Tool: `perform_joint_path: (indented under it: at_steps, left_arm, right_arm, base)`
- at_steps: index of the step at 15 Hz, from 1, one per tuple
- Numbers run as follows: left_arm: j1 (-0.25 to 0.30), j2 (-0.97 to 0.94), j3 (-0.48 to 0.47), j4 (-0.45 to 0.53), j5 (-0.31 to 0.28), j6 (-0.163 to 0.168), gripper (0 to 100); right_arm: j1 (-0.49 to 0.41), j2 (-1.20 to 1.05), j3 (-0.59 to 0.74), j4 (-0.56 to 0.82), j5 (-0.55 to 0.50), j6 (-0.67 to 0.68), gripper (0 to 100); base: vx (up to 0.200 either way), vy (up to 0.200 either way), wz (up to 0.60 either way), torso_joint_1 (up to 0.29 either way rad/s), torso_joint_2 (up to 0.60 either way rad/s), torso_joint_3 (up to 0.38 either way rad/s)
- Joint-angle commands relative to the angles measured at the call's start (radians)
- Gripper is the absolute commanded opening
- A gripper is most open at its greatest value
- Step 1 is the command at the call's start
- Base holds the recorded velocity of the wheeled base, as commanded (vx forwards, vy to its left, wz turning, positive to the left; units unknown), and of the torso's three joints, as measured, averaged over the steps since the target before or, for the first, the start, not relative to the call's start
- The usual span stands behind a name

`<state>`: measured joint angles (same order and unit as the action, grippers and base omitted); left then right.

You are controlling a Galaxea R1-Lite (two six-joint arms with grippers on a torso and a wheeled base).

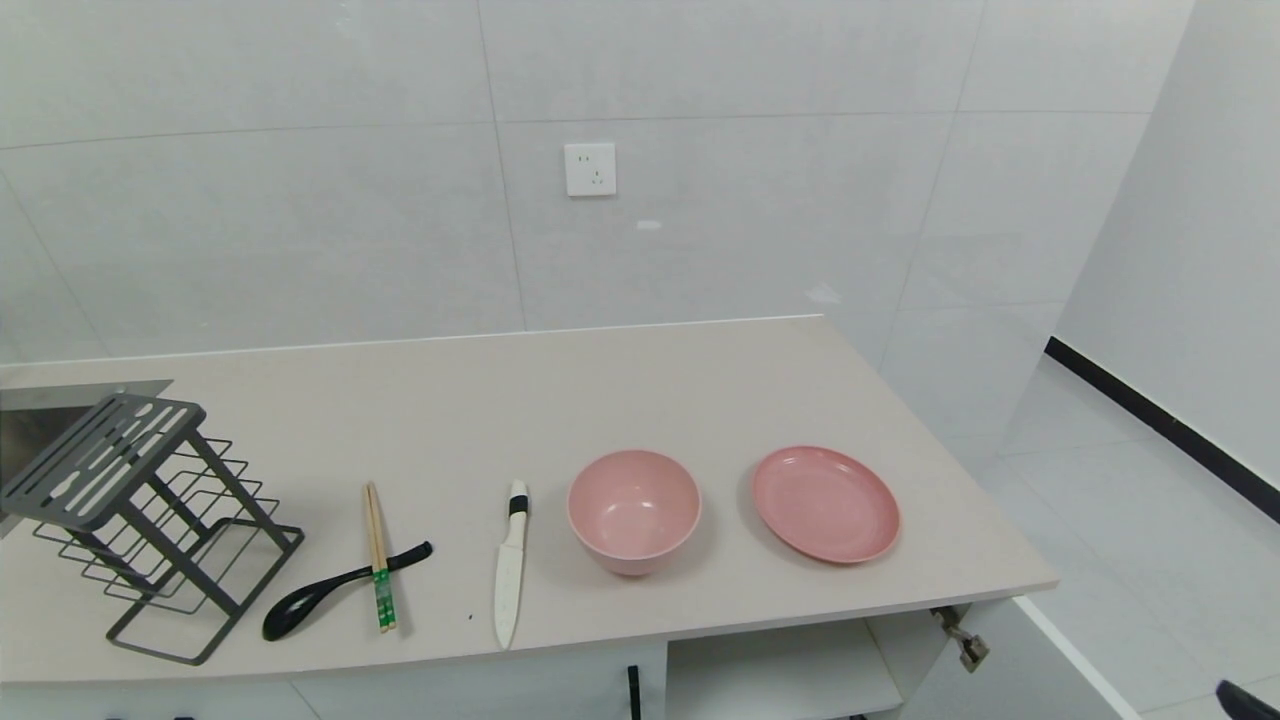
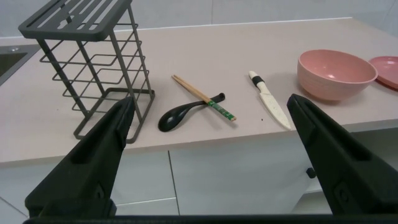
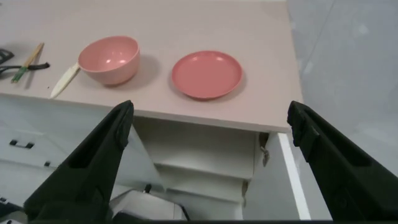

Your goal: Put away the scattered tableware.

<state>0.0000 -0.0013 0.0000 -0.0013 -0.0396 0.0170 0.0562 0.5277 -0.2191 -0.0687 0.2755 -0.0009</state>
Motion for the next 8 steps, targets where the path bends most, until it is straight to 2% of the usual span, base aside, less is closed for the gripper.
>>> perform_joint_path:
  at_steps: [1,3,8]
  left_arm:
    - [0.0,0.001,0.0,0.0,0.0,0.0,100]
    - [0.0,0.001,0.0,0.0,0.0,0.0,100]
    - [0.0,0.001,0.0,0.0,0.0,0.0,100]
  right_arm:
    - [0.036,0.273,-0.026,-0.054,0.011,-0.013,100]
    - [0.036,0.408,-0.043,-0.105,0.011,-0.054,100]
    - [0.036,0.765,-0.143,-0.264,0.011,-0.056,100]
  base:
    - [0.0,0.0,0.0,0.0,0.0,0.0]
    - [0.0,0.0,0.0,0.0,0.0,0.0]
    - [0.0,0.0,0.0,0.0,0.0,0.0]
